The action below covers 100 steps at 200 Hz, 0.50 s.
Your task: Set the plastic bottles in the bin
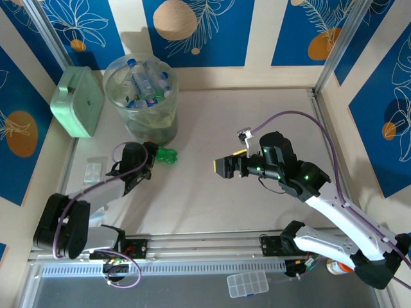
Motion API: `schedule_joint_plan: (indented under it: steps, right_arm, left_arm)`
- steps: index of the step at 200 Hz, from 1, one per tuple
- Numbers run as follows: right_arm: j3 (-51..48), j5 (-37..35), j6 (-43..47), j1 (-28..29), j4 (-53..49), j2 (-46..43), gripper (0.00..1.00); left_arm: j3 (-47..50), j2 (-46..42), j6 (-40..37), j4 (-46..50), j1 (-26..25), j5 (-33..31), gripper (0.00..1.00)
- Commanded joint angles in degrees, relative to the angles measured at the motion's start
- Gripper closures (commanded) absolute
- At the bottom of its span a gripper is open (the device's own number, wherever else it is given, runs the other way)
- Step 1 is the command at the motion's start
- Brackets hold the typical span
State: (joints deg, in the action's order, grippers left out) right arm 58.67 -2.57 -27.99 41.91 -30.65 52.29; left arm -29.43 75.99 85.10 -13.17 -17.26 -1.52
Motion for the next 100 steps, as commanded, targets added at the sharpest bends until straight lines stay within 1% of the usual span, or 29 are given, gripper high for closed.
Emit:
schedule_joint_plan:
  steps: [1, 30, 66, 100]
  right_arm:
    - [-0.66, 1.63, -0.23, -0.77, 0.31, -0.91, 0.02]
    - [-0.52, 2.47, 0.06, -1.72, 0.16, -0.76, 0.02]
    - [-0.78, 3.33, 0.14, -2.1, 0.49, -0.44, 0.02]
    - [-0.94, 4.24, -0.23, -2.1, 0.77, -0.13, 0.02]
  left_arm:
    - [-1.86, 3.81, 1.99, -6.89, 0.37, 0.81, 0.1]
    - [-3.88, 8.75, 2.08, -7.37, 0.38, -0.03, 0.12]
    - [-4.84, 14.37, 1.86, -12.42, 0.46, -1.23, 0.14]
    - [-5.49, 19.22, 2.22, -15.12, 0.44, -0.7, 0.22]
